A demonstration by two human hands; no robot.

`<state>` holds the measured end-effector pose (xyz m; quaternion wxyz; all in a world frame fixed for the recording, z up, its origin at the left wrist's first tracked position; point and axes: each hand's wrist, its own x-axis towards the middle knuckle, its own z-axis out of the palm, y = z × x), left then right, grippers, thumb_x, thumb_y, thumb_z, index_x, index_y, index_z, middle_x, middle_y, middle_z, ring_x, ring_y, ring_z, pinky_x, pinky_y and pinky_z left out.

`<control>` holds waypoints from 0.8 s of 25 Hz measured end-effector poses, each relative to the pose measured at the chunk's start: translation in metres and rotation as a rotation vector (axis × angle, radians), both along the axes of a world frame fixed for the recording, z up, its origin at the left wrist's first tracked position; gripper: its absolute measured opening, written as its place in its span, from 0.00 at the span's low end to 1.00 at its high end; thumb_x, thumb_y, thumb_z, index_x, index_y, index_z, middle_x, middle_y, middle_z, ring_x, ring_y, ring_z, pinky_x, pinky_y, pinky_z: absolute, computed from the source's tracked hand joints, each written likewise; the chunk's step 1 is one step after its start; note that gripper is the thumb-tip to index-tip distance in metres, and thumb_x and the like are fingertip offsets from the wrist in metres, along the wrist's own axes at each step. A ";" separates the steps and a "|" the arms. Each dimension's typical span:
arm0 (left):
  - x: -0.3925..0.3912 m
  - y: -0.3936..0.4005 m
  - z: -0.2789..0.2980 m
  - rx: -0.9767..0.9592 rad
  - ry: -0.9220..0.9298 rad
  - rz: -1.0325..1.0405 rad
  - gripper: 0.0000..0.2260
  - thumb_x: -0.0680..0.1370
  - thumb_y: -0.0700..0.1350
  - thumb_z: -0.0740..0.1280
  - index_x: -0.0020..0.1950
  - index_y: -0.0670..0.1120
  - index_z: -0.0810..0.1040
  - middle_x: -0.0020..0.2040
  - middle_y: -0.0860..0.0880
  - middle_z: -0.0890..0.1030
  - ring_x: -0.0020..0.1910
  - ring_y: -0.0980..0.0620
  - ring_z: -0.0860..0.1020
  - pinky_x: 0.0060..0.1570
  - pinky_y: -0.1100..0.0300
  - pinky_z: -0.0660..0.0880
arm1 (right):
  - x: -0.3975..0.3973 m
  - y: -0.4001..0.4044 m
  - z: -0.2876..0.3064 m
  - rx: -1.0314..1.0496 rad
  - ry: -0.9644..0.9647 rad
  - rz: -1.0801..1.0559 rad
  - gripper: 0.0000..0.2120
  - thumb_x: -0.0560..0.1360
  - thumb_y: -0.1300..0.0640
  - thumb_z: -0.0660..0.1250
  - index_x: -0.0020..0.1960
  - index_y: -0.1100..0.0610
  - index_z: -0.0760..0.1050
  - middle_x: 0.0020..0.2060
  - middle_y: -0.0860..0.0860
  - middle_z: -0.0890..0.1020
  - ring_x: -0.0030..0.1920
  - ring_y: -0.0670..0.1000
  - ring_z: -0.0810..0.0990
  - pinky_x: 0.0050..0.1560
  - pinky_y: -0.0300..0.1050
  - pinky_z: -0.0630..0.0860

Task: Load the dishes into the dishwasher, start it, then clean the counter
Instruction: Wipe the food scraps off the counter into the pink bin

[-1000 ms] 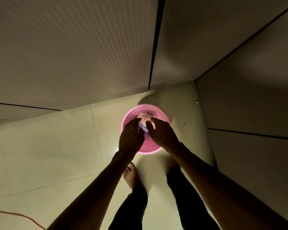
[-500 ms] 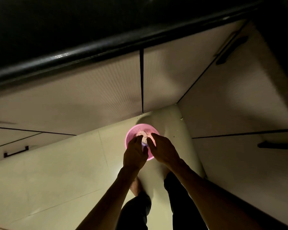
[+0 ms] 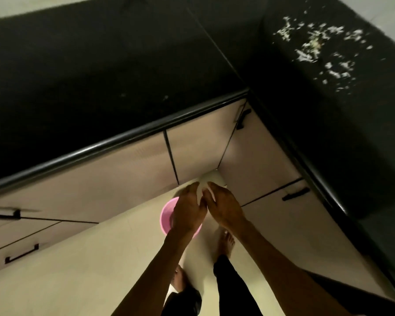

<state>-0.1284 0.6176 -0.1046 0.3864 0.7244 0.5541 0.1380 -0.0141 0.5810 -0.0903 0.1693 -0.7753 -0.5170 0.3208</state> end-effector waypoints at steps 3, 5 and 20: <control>0.025 0.004 0.038 0.085 -0.037 -0.056 0.25 0.78 0.55 0.59 0.67 0.40 0.75 0.62 0.40 0.79 0.61 0.41 0.78 0.62 0.49 0.74 | 0.023 0.003 0.035 0.112 0.006 -0.010 0.32 0.78 0.37 0.44 0.65 0.58 0.74 0.59 0.56 0.80 0.60 0.56 0.78 0.65 0.50 0.72; 0.044 0.012 0.055 0.151 -0.038 -0.122 0.31 0.76 0.60 0.52 0.69 0.41 0.73 0.65 0.41 0.77 0.64 0.42 0.75 0.66 0.51 0.71 | 0.044 0.008 0.055 0.145 -0.060 -0.012 0.30 0.79 0.42 0.47 0.67 0.60 0.73 0.63 0.58 0.78 0.64 0.58 0.76 0.67 0.50 0.70; 0.252 0.101 0.121 0.267 0.130 -0.456 0.35 0.80 0.62 0.51 0.79 0.41 0.47 0.79 0.42 0.45 0.78 0.47 0.40 0.74 0.54 0.36 | 0.257 0.015 0.118 -0.011 -0.436 -0.450 0.46 0.76 0.30 0.52 0.79 0.60 0.41 0.79 0.57 0.46 0.79 0.56 0.43 0.77 0.57 0.43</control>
